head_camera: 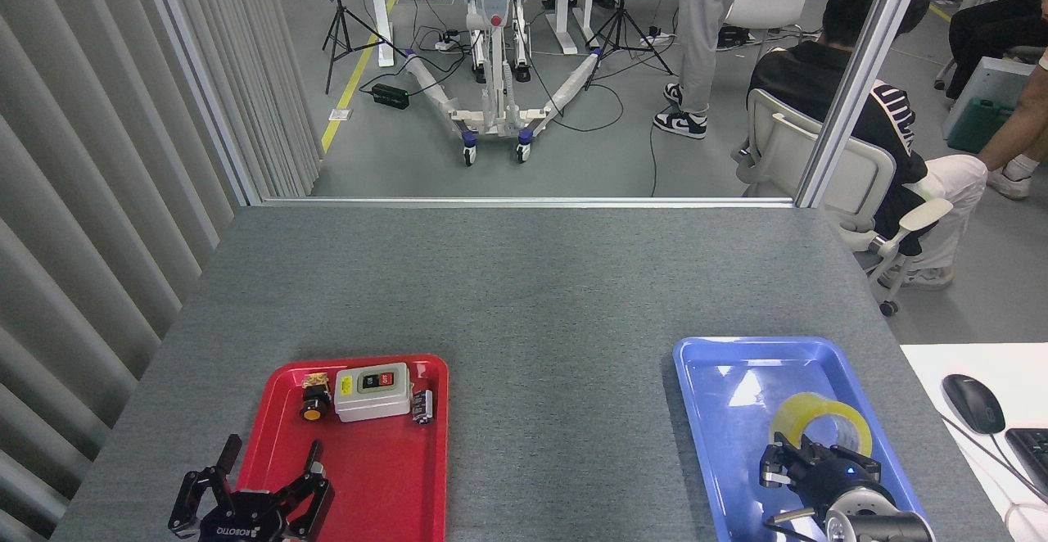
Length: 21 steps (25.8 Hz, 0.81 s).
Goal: Place and move tape with both arms
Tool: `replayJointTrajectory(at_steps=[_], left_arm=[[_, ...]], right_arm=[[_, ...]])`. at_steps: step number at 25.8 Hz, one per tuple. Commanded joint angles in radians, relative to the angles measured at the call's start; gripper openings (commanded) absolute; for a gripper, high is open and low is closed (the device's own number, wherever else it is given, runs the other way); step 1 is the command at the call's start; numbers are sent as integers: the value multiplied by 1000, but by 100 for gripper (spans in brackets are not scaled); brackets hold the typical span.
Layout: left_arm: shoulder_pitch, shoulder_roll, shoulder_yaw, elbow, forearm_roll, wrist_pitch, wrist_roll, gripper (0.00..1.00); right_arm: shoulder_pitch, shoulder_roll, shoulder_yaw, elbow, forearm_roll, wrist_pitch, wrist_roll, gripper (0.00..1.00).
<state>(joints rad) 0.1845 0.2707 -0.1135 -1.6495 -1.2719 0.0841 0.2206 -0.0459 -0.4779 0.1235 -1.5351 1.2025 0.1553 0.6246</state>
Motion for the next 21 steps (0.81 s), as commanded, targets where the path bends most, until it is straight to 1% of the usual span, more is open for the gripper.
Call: replayJointTrajectory(at_steps=[1, 5, 7, 9, 11, 13, 16, 17, 19, 21], left_arm=[[1, 1, 0, 0, 3, 0, -3, 98], [1, 2, -2, -1, 5, -3, -3, 98], [1, 2, -3, -1, 5, -3, -4, 98], [1, 2, -3, -1, 5, -3, -6, 98], [1, 2, -3, -3, 5, -3, -7, 98], [1, 1, -3, -4, 5, -12, -9, 99], [1, -1, 3, -6, 3, -69, -10, 99], [1, -1, 6, -4, 5, -79, -10, 99], [1, -2, 8, -3, 6, -83, -12, 99], [1, -2, 8, -3, 16, -83, -14, 99]], right_arm=[[0, 5, 1, 10, 0, 0, -59, 98], [0, 7, 1, 10, 3, -11, -98, 99], [1, 10, 1, 4, 3, -14, -144, 99], [6, 18, 1, -16, 5, -20, -226, 99], [14, 30, 1, -43, 6, -42, -336, 99], [44, 38, -2, -69, 11, -68, -473, 99], [115, 76, -19, -103, 17, -85, -694, 99], [139, 88, -24, -114, 26, -86, -746, 99], [187, 119, -53, -125, 66, -92, -775, 99], [224, 150, -73, -126, 83, -105, -775, 99]])
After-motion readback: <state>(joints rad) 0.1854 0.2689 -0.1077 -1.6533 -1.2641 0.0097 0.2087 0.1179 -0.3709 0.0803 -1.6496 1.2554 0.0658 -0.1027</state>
